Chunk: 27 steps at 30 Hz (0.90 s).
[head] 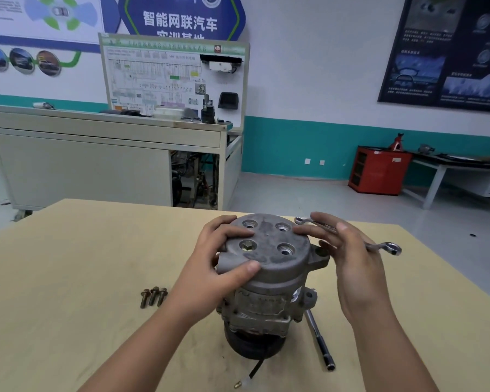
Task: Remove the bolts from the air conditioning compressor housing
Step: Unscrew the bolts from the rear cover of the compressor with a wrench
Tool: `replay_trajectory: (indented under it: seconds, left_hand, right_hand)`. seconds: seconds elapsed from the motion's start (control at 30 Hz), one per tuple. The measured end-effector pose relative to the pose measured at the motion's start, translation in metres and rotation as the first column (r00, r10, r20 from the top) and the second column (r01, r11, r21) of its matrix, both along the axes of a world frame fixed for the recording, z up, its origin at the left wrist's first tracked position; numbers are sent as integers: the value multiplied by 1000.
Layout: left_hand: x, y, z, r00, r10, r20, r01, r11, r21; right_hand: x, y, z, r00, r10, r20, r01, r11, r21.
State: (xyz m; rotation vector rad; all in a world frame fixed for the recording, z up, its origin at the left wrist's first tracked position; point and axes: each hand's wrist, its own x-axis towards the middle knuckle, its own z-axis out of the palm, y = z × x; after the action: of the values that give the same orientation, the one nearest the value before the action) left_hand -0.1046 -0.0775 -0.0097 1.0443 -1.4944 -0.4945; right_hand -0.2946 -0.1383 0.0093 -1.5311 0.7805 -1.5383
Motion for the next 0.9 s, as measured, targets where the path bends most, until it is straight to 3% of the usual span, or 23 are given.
replay_trajectory:
  seconds: [0.07,0.2,0.5,0.73,0.9]
  left_hand:
    - [-6,0,-3,998,24,-51,-25,1000,-14]
    - [-21,1,-6,993,106,-57,-108,994,-34]
    - [-51,1,-6,957,274,-93,-282,956,-84]
    - [-70,9,-10,901,426,-86,-432,898,-80]
    - [-76,13,-11,879,470,-86,-477,875,-90]
  right_hand:
    - [0,11,8,993,-83,-81,76,993,-90]
    - [5,34,20,986,-92,-138,52,962,-268]
    - [12,45,16,995,84,-52,-91,986,-143]
    - [19,55,9,983,-181,-33,171,966,-196]
    - [24,62,4,979,-203,-17,196,960,-198]
